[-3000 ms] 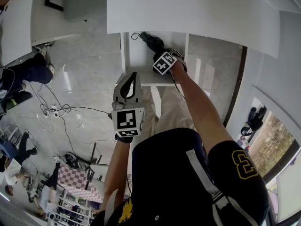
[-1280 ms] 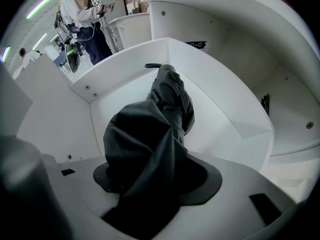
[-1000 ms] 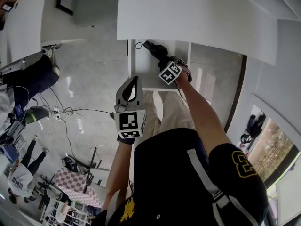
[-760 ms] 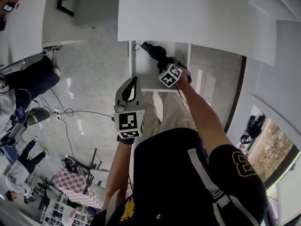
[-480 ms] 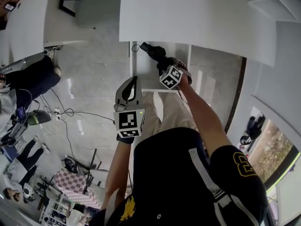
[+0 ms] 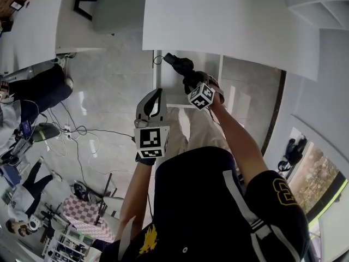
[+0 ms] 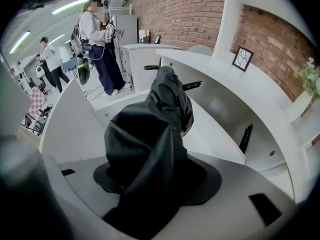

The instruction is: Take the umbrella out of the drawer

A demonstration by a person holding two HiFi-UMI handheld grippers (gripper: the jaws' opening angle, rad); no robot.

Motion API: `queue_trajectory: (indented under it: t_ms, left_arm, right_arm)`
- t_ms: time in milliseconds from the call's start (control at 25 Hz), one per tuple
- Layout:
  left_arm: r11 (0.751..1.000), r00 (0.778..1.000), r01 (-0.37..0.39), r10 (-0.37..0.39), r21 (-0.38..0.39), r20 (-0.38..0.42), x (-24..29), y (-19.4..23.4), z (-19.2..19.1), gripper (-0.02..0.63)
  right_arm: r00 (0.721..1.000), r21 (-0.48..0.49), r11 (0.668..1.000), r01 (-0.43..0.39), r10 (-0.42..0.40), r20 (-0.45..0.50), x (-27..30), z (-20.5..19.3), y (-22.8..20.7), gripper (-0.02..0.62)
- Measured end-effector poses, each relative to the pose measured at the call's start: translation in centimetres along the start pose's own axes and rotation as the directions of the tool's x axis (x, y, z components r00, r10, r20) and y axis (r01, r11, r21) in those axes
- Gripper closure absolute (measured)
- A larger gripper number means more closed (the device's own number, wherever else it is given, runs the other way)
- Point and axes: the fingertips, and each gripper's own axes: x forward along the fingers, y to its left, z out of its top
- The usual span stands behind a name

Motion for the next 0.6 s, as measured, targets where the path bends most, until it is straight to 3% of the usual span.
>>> queue_trajectory:
  t_ms: [600]
  left_arm:
    - [1.000, 1.000, 0.002, -0.001, 0.025, -0.008, -1.0, 1.3, 1.0, 0.586]
  right_arm:
    - [0.996, -0.012, 0.999, 0.032, -0.030, 0.087, -3.9, 3.9, -0.9, 0.328]
